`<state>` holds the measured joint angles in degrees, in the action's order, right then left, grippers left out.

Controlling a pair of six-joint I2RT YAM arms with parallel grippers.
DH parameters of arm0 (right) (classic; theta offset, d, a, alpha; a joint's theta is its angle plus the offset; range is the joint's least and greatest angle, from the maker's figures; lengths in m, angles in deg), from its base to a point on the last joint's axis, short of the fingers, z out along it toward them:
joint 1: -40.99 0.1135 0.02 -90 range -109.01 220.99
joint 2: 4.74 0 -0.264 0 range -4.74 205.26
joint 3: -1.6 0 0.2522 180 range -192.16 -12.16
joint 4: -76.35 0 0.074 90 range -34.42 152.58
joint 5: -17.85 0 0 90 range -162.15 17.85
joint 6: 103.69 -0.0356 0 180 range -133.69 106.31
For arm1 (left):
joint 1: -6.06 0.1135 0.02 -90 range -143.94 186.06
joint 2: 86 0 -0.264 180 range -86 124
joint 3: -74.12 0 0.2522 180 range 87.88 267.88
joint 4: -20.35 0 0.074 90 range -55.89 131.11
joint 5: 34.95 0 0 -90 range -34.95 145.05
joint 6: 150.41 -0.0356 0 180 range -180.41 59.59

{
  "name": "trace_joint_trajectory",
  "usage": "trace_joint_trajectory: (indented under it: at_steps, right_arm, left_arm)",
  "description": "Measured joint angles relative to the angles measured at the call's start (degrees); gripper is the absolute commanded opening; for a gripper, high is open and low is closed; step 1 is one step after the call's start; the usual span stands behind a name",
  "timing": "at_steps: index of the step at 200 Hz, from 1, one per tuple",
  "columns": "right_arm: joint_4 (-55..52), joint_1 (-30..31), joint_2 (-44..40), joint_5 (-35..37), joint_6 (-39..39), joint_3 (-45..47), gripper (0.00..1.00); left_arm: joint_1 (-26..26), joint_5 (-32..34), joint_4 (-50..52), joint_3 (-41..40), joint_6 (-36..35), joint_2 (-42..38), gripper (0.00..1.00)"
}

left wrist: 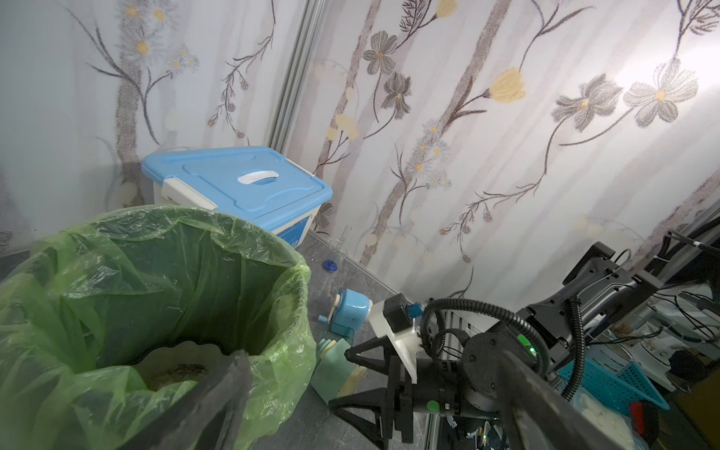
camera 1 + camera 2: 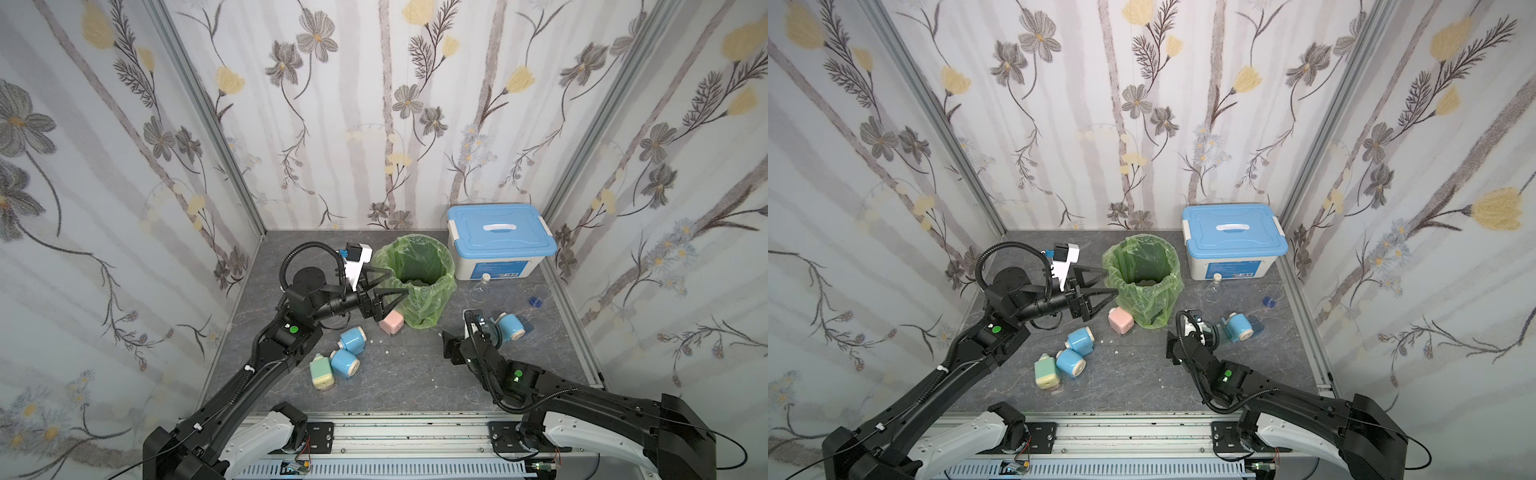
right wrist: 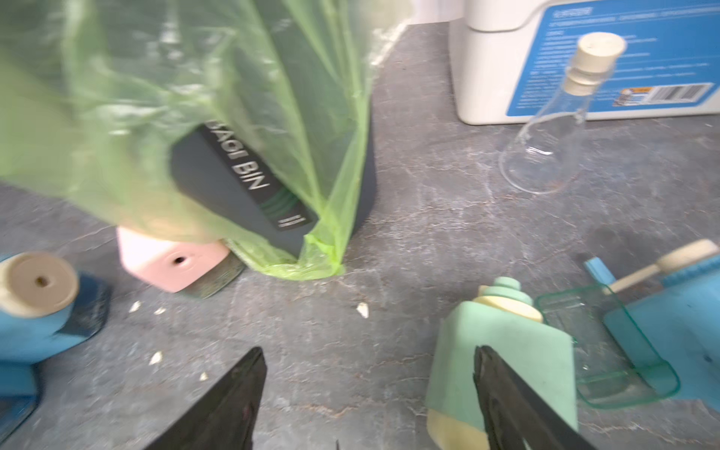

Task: Take out the pencil sharpener tray and clean the shavings
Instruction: Place the pencil sharpener at the center of the board, then pick up the pencil sharpener from the center of the board.

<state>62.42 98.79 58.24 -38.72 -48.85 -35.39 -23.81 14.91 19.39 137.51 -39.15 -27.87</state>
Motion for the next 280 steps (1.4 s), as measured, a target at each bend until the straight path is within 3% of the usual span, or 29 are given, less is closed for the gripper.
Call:
trace_joint_trajectory:
  at_steps: [55, 96, 142, 187, 280]
  right_arm:
    - [7.52, 5.11, 4.96, -9.99, 7.85, -0.24, 0.84]
    - [24.98, 5.22, 19.23, -15.15, 13.14, 0.26, 0.85]
    - [38.4, 4.24, 36.04, -16.0, 18.47, -5.31, 0.86]
    - [42.64, 1.38, 41.77, -16.96, 20.13, -9.01, 0.86]
    - [43.78, 0.37, 47.01, -23.06, 21.99, -13.66, 0.85]
  left_arm:
    - [3.06, 8.11, 2.27, 0.17, 2.16, 0.94, 1.0]
    - [8.76, 12.15, 5.51, -0.92, 6.21, -0.59, 1.0]
    - [13.62, 12.48, 10.54, -2.19, 7.48, -7.04, 1.0]
    - [16.92, 11.54, 13.7, -3.85, 7.45, -10.93, 1.0]
    - [18.58, 9.6, 13.97, -4.22, 7.67, -9.92, 1.0]
